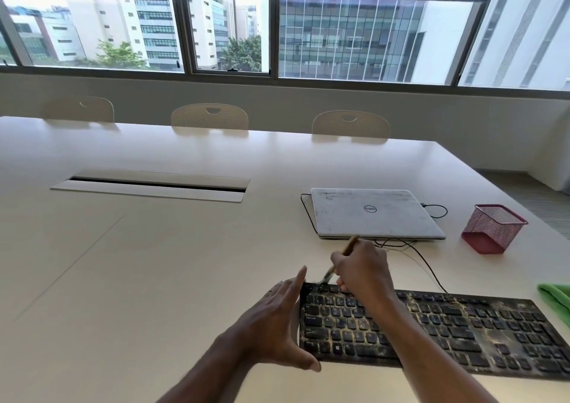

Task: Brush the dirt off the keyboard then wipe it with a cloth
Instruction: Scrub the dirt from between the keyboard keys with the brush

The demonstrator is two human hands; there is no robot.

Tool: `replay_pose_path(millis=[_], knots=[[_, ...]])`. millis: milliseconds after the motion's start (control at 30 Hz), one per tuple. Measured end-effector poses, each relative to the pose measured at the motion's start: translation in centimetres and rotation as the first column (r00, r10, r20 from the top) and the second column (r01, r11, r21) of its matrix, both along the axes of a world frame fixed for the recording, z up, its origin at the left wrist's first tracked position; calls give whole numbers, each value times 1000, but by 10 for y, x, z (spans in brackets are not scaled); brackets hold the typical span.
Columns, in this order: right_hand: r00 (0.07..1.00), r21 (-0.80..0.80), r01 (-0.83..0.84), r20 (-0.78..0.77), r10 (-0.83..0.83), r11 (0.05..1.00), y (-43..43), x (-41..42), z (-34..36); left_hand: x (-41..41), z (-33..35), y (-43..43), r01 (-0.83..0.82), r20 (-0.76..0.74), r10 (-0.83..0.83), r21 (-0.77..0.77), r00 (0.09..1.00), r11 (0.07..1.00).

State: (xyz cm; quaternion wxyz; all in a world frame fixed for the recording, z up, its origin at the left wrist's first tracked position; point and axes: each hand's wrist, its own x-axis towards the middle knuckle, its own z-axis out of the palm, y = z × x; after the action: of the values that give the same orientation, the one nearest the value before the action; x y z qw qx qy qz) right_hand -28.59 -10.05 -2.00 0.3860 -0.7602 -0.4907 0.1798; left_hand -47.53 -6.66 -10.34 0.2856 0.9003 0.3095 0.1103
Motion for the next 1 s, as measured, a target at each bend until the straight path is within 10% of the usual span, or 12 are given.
replay_pose_path(millis=[1000], knots=[[993, 13, -89, 77, 88, 996, 0, 26, 3, 5, -2, -5, -29, -70, 35, 87, 997, 996]])
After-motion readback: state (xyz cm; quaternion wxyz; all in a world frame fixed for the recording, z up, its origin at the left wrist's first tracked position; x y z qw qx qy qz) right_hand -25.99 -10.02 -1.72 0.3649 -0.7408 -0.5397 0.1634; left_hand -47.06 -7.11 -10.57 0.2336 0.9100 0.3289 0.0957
